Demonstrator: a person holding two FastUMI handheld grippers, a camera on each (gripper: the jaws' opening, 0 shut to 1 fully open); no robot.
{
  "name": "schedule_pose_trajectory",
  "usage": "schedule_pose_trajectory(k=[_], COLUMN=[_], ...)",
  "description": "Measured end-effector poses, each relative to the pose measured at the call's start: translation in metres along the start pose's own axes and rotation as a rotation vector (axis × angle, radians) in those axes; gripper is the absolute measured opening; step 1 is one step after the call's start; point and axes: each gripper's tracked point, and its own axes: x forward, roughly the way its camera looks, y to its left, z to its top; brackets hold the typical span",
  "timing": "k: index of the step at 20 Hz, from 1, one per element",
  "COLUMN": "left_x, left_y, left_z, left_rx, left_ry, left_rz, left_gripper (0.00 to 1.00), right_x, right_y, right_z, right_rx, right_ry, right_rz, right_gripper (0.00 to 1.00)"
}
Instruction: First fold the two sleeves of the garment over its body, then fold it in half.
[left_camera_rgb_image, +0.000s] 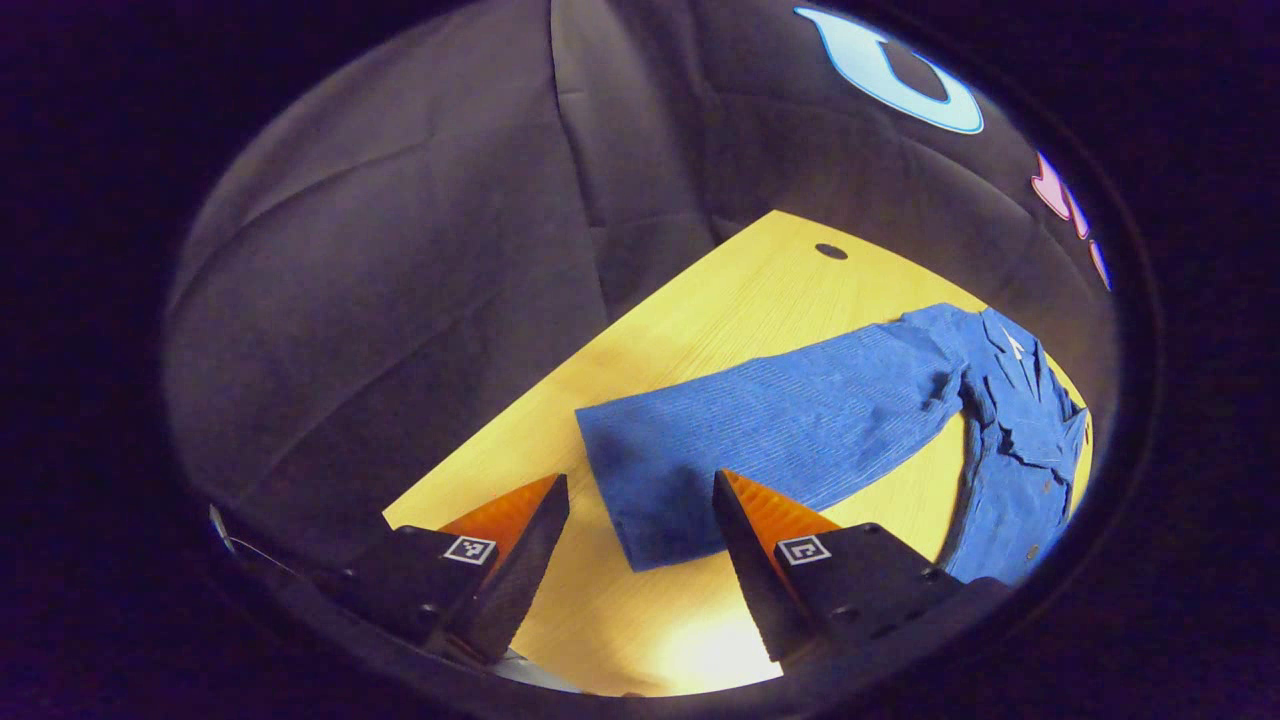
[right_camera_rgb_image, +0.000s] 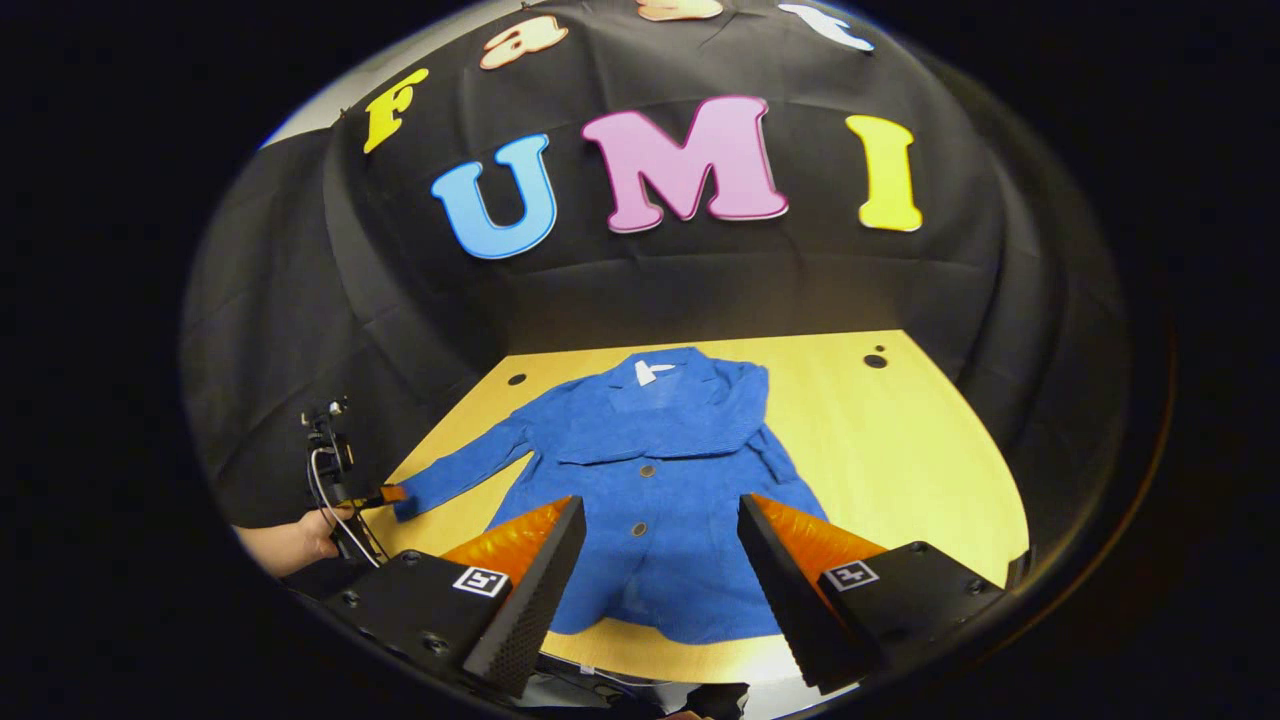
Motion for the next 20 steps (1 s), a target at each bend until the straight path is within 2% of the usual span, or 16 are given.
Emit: schedule_pose_trajectory(k=[2, 5, 7, 9, 10, 11, 14, 15, 16, 18, 20], left_x=[0.005, 0.013, 0.016, 0.024, 0.021, 0.031, 0.027, 0.029, 0.024, 0.023, 0.018], left_y=[0.007, 0.004, -0.001, -0.016, -0.022, -0.028, -0.021, -0.021, -0.024, -0.027, -0.032], left_z=[-0.001, 0.000, 0.007, 0.010, 0.011, 0.012, 0.014, 0.014, 0.014, 0.012, 0.016], left_rx=[-0.001, -0.010, 0.048, 0.085, 0.097, 0.115, 0.127, 0.122, 0.103, 0.045, 0.011], left_ry=[0.053, 0.089, 0.101, 0.124, 0.135, 0.132, 0.114, 0.109, 0.104, 0.101, 0.090], left_rz=[0.016, -0.012, -0.043, -0.074, -0.086, -0.095, -0.134, -0.147, -0.160, -0.189, -0.186], left_gripper=[0.84, 0.82, 0.85, 0.80, 0.65, 0.58, 0.08, 0.08, 0.00, 0.00, 0.00], right_x=[-0.018, -0.034, -0.038, -0.040, -0.041, -0.041, -0.041, -0.041, -0.040, -0.038, -0.034], right_y=[-0.007, -0.012, -0.014, -0.013, -0.012, -0.012, -0.018, -0.021, -0.024, -0.034, -0.044], right_z=[-0.001, -0.003, -0.001, -0.003, -0.006, -0.009, -0.017, -0.019, -0.020, -0.021, -0.019], right_rx=[-0.018, -0.041, -0.049, -0.048, -0.038, -0.031, -0.059, -0.066, -0.065, -0.046, -0.017], right_ry=[-0.019, -0.020, -0.024, -0.028, -0.025, -0.022, -0.016, -0.011, -0.008, 0.000, 0.003], right_rz=[-0.040, -0.064, -0.076, -0.076, -0.074, -0.073, -0.090, -0.090, -0.091, -0.098, -0.105], right_gripper=[0.97, 0.98, 0.98, 0.98, 0.98, 0.98, 0.98, 0.98, 0.98, 0.98, 0.98])
